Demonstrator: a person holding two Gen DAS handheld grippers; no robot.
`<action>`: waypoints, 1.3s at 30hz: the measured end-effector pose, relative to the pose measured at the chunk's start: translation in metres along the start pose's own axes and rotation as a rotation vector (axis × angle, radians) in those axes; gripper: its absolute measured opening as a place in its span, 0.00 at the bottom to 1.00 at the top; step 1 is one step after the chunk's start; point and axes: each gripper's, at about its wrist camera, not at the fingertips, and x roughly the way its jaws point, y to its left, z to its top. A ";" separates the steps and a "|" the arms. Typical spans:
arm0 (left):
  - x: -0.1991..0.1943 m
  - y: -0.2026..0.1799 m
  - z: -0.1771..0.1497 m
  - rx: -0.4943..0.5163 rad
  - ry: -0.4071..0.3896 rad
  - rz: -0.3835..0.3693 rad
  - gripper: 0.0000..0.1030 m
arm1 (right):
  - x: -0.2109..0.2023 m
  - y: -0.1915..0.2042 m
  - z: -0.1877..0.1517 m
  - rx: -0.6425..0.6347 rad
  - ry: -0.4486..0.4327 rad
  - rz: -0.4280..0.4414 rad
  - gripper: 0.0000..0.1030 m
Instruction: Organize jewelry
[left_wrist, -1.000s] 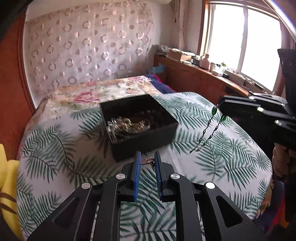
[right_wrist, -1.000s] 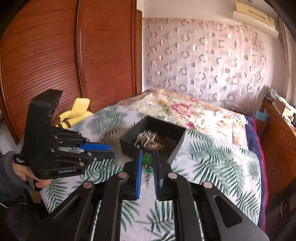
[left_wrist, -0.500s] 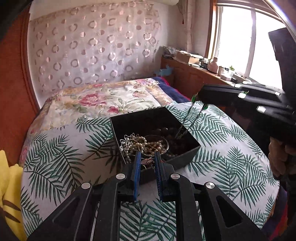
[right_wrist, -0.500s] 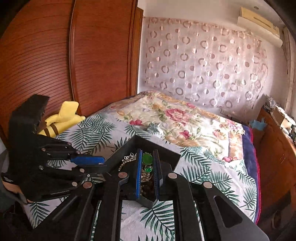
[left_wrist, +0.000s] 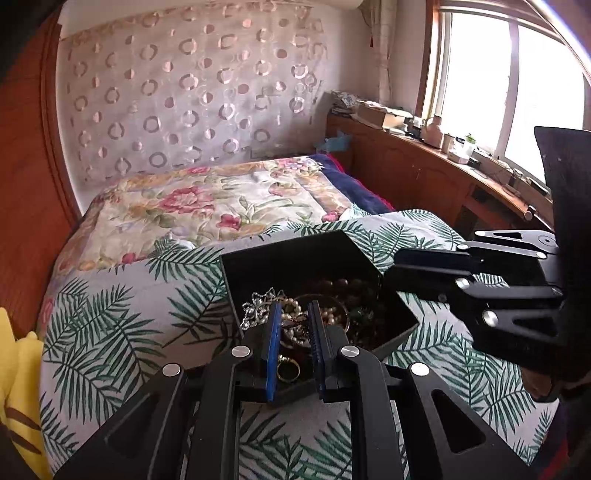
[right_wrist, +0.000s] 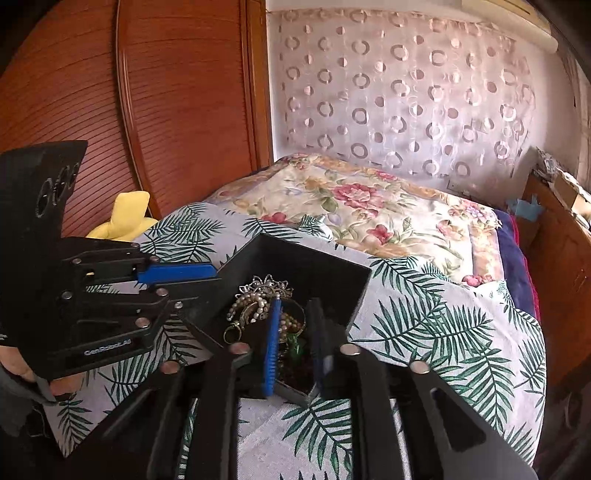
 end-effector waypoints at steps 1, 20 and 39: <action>0.002 -0.001 0.002 -0.001 0.000 -0.001 0.13 | -0.002 -0.001 0.000 0.004 -0.006 -0.001 0.33; -0.043 -0.013 -0.011 -0.002 -0.126 0.154 0.93 | -0.072 -0.006 -0.040 0.167 -0.185 -0.128 0.87; -0.118 -0.022 -0.073 -0.097 -0.159 0.231 0.93 | -0.128 0.030 -0.086 0.235 -0.280 -0.245 0.98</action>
